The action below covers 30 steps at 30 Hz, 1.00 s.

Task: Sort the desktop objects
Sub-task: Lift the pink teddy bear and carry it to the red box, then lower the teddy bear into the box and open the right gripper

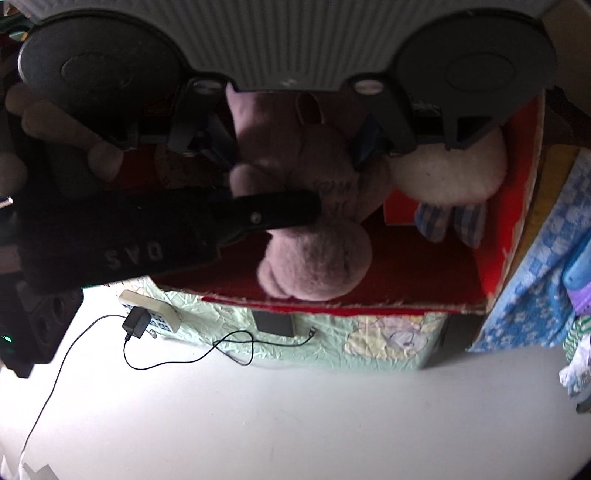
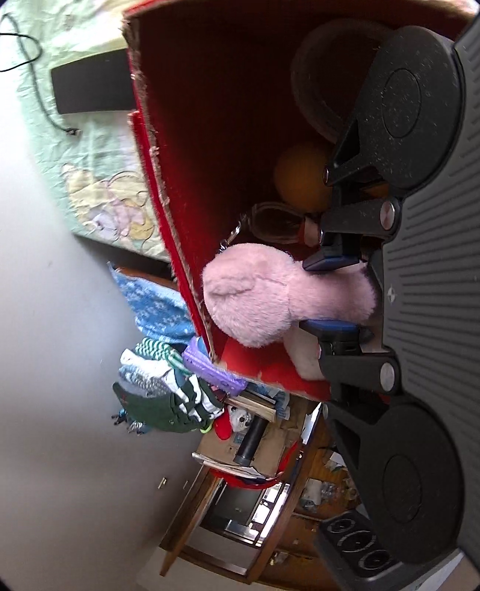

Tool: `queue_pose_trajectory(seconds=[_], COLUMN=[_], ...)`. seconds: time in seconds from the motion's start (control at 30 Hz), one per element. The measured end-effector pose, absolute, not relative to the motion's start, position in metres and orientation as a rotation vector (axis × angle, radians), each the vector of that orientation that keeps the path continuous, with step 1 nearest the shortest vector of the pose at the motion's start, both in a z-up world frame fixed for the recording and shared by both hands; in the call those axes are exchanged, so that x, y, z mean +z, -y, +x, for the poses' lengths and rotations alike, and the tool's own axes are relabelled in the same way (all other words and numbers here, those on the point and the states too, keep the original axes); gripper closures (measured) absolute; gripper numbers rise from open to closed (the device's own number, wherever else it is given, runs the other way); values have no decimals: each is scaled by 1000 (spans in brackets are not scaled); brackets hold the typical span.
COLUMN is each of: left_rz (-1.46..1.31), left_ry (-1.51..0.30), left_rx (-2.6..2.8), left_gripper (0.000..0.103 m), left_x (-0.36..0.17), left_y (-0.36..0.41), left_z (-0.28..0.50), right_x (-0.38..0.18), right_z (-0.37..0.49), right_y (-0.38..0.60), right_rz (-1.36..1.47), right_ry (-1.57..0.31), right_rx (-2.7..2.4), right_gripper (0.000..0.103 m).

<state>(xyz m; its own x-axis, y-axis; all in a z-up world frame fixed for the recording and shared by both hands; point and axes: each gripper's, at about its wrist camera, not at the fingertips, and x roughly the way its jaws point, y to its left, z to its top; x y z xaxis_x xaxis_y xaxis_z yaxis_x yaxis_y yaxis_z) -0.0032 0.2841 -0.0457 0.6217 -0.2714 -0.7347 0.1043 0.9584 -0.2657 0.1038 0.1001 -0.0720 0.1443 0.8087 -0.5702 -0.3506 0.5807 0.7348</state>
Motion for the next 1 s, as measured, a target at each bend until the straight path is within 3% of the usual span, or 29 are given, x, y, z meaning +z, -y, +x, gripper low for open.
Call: queue_pose_trajectory(seconds=[0.3,0.53,0.87,0.93,0.97,1.0], left_rz=[-174,-150,-142,-155,-168,-177], left_ry=[-925,-961,-992,-991,-988,-984], left_rx=[-194,-165,-134,-136,-143,-146], left_gripper=[36,35,30,30,31,31], left_x=[-53,-53,-54,-54,-53,-53], left_y=[-282,-278,-276,-279,-281,-283], left_z=[4,9,13,11,10,9], right_x=[-82,-87,-91,-93,-93,-93], right_z=[102,106,106,107,107,107], right_y=[-114,-114,-78,-73,-73,-74], right_rz=[464,452,672,715,718,710], right_ry=[-1231,-1202,-1091,-1083,-1085,-1083], right_rx=[808,793,714,710,714,732], right_gripper=[75,67,60,61,66,77])
